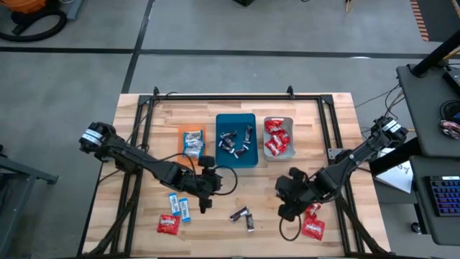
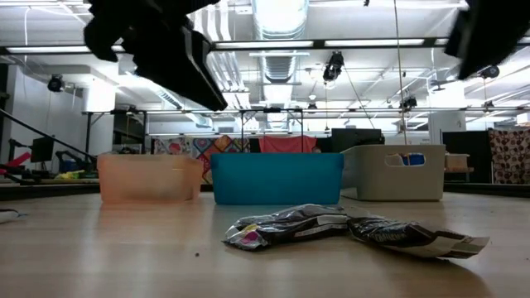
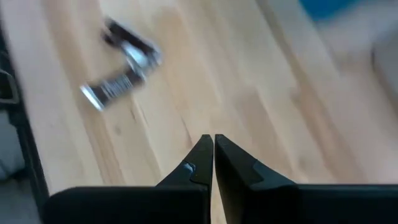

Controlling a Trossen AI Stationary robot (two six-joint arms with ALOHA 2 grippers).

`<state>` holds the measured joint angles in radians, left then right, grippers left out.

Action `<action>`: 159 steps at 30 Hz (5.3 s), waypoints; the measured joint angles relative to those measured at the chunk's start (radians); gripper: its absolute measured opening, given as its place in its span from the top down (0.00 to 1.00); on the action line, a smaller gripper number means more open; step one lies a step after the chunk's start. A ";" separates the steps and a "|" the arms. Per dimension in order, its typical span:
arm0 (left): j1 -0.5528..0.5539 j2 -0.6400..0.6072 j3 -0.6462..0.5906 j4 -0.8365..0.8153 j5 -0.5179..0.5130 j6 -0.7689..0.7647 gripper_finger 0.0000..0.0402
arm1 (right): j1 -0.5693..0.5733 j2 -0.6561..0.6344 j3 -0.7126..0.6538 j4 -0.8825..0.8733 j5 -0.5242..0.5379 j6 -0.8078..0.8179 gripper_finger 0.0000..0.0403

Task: Sort candy
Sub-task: Put the red candy into the gray bin, then put the white chocolate bar into the orange bin

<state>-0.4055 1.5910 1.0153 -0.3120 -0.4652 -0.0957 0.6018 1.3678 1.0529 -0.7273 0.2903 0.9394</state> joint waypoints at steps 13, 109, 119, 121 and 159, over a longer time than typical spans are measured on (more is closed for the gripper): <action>-0.014 -0.284 -0.255 0.251 -0.008 -0.002 0.72 | 0.063 0.000 -0.093 -0.385 -0.529 0.509 0.98; -0.012 -0.416 -0.440 0.674 -0.156 -0.045 0.72 | -0.579 -0.139 -0.141 0.020 0.703 -0.152 0.98; -0.012 -0.416 -0.440 0.678 -0.157 -0.049 0.72 | -0.746 -0.043 -0.187 0.022 0.660 -0.182 0.97; -0.012 -0.416 -0.440 0.678 -0.157 -0.049 0.72 | -0.747 -0.028 -0.188 0.024 0.653 -0.182 0.94; -0.313 -0.292 -0.076 -0.408 0.103 -1.263 0.73 | -0.282 -0.137 -0.182 0.120 0.619 -0.182 0.66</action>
<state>-0.7183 1.2990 0.9394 -0.7202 -0.3619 -1.3584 0.3193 1.2307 0.8710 -0.6074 0.9092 0.7576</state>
